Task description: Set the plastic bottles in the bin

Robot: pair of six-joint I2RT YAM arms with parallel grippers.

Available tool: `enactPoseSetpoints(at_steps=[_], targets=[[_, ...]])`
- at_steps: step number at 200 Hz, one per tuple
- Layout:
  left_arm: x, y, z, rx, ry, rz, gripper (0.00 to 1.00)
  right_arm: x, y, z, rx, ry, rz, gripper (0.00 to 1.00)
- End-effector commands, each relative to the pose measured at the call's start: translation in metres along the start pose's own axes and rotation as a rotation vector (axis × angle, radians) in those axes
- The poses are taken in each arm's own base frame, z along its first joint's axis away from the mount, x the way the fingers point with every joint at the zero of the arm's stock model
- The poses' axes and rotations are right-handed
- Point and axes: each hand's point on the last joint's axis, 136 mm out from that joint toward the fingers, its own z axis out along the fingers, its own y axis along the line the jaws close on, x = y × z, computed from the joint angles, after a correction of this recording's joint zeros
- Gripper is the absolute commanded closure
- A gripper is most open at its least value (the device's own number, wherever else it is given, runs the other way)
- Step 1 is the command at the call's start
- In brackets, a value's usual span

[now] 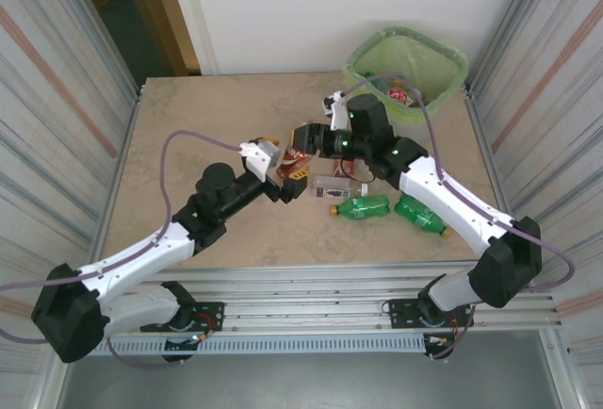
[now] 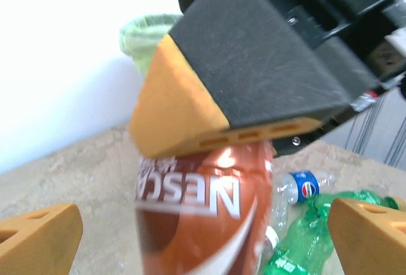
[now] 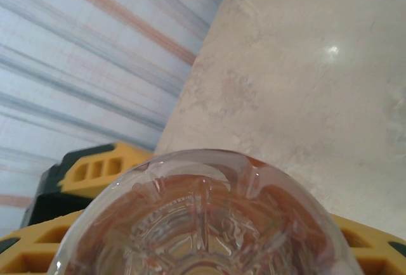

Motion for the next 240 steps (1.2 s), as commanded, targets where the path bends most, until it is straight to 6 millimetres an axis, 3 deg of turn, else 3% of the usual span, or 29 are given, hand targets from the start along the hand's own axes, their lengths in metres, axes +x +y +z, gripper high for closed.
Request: enactPoseSetpoints(at_steps=[1,56,101,136,178,240], targets=[[-0.013,0.006,-0.011,-0.039,-0.035,0.014,0.01,-0.034,0.008,-0.033,0.036,-0.091,-0.059,0.60],[-0.005,0.014,-0.023,-0.087,-0.029,0.010,0.01,-0.111,-0.005,-0.100,0.109,-0.312,-0.074,0.61],[-0.001,0.019,-0.028,-0.117,-0.024,0.014,0.01,-0.166,-0.033,-0.154,0.160,-0.476,-0.025,0.61],[0.003,0.022,-0.031,-0.136,-0.014,0.017,0.01,-0.197,-0.062,-0.178,0.221,-0.558,0.010,0.61],[0.007,0.024,-0.032,-0.146,-0.004,0.018,0.01,-0.222,-0.101,-0.188,0.298,-0.609,0.042,0.60],[0.010,0.026,-0.031,-0.150,0.003,0.016,0.01,-0.237,-0.151,-0.166,0.391,-0.569,0.063,0.59]])
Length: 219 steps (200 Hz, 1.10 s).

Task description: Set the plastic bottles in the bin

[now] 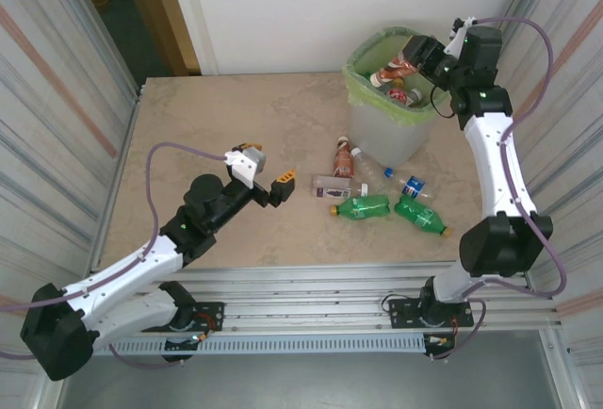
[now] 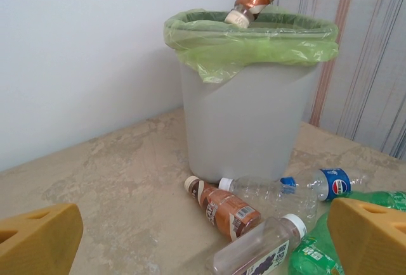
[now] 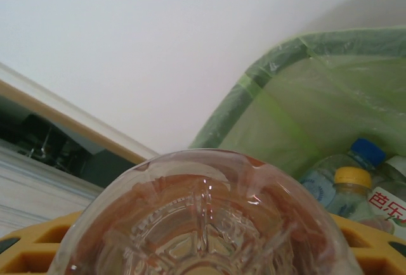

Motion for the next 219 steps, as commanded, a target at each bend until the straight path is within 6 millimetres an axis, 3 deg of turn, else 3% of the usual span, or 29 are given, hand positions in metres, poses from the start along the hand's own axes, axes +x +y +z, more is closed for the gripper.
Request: enactPoseSetpoints(at_steps=[1,85,93,103,123,176,219], targets=[[-0.001,0.008,-0.004,-0.033,-0.010,0.012,0.01,-0.014,-0.001,0.007,0.012,-0.027,-0.043,0.58],[0.001,0.008,-0.002,-0.032,-0.003,0.009,0.01,0.018,-0.030,0.062,0.045,0.104,-0.022,0.53],[0.002,0.008,-0.002,-0.031,0.000,0.006,0.01,0.025,-0.034,0.069,0.051,0.130,-0.020,0.51],[0.001,0.008,-0.002,-0.031,0.000,0.007,0.01,0.020,-0.027,0.071,0.039,0.128,-0.031,0.47],[0.003,0.009,-0.001,-0.034,0.006,0.007,0.01,0.025,-0.028,0.080,0.048,0.158,-0.036,0.34],[0.005,0.011,-0.001,-0.044,0.015,0.011,0.01,0.011,-0.018,0.080,0.055,0.160,-0.075,0.15],[0.008,0.011,0.002,-0.041,0.024,0.010,0.01,-0.003,-0.011,0.069,0.076,0.145,-0.112,0.13]])
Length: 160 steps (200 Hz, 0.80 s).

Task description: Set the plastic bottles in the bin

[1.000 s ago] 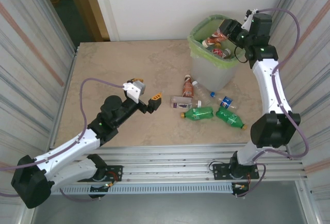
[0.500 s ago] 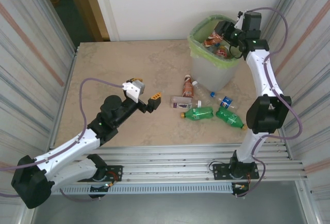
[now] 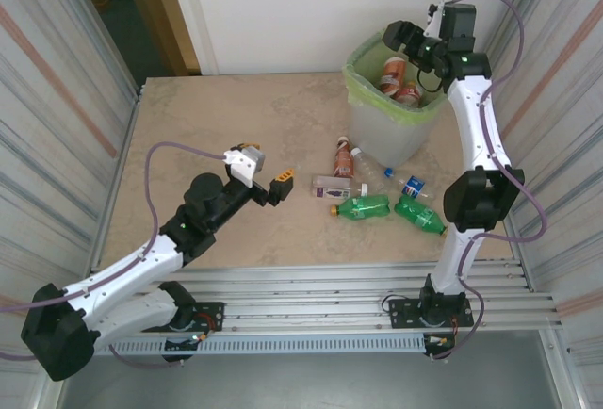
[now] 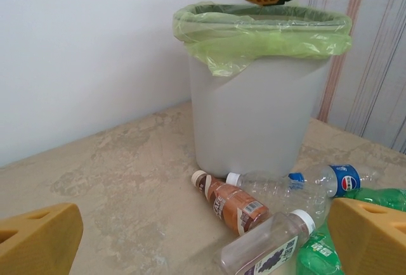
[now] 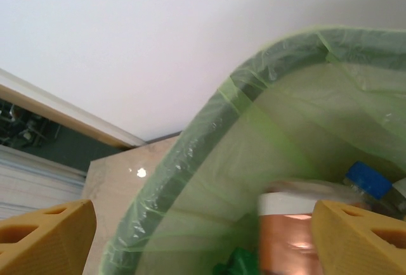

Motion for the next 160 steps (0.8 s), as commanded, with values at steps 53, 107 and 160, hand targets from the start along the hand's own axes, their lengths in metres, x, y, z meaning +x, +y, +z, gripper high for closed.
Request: enactPoseSetpoints(at_steps=[53,107,160], targets=[[0.005,0.004,0.007,-0.016,0.026,0.000,0.01,-0.009,0.009,-0.036,0.060,-0.011,-0.085,0.12],[0.020,-0.006,0.024,0.057,0.144,0.048,0.01,0.000,0.007,-0.085,0.172,-0.023,-0.138,0.06],[0.057,-0.037,0.050,0.293,0.318,0.164,0.01,0.036,-0.024,-0.143,0.340,-0.036,-0.143,0.02]])
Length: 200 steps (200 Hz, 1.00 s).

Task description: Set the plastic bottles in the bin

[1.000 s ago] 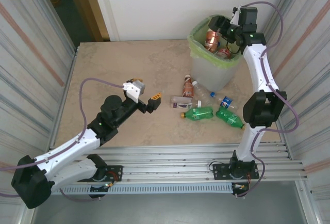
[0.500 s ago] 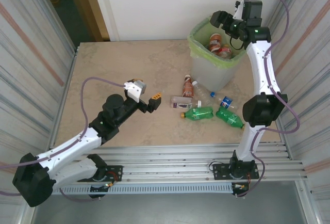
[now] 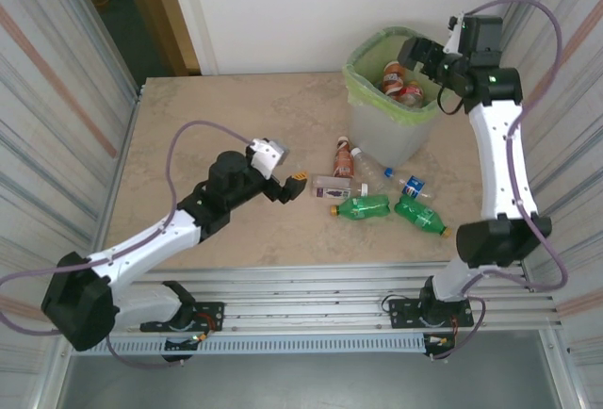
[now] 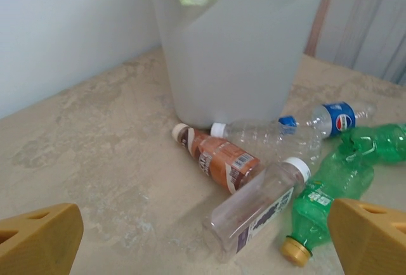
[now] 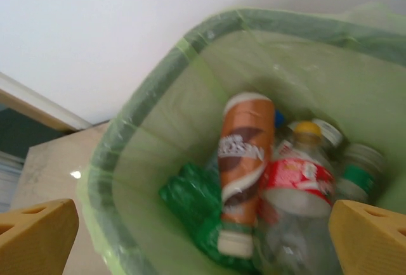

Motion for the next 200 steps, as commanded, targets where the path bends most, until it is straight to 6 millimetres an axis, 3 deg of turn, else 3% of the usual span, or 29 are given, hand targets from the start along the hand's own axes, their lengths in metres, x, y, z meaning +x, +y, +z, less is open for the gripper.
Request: enactPoseSetpoints(at_steps=[1,41,94,145,200], targets=[[0.009,-0.021,0.012,0.152,0.075,0.105,0.01,0.017,-0.023,-0.027,0.112,-0.014,-0.033,0.02],[0.029,-0.033,0.040,0.274,0.142,0.227,0.04,0.056,-0.056,-0.068,0.229,-0.022,-0.011,0.02],[0.061,-0.036,0.079,0.404,0.281,0.329,0.10,0.093,-0.070,-0.102,0.238,-0.036,0.046,0.02],[0.090,-0.033,0.113,0.445,0.354,0.401,0.15,0.114,-0.078,-0.113,0.254,-0.027,0.074,0.02],[0.114,-0.036,0.138,0.471,0.437,0.480,0.16,0.118,-0.077,-0.117,0.240,-0.029,0.081,0.02]])
